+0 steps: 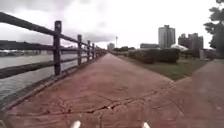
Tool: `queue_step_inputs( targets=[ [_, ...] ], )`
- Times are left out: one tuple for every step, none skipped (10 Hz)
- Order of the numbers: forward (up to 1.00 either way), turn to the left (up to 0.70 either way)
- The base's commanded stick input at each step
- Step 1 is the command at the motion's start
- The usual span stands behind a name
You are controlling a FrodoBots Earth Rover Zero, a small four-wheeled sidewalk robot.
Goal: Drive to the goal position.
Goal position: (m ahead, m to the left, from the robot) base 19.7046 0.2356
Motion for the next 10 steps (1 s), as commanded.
queue_step_inputs(
  targets=[
    [0.70,0.00],
    [0.70,0.00],
    [0.70,0.00],
    [0.70,0.00],
    [0.70,0.00],
    [0.70,0.00],
    [0.70,0.00],
    [0.70,0.00],
    [0.70,0.00],
    [0.70,0.00]
  ],
)
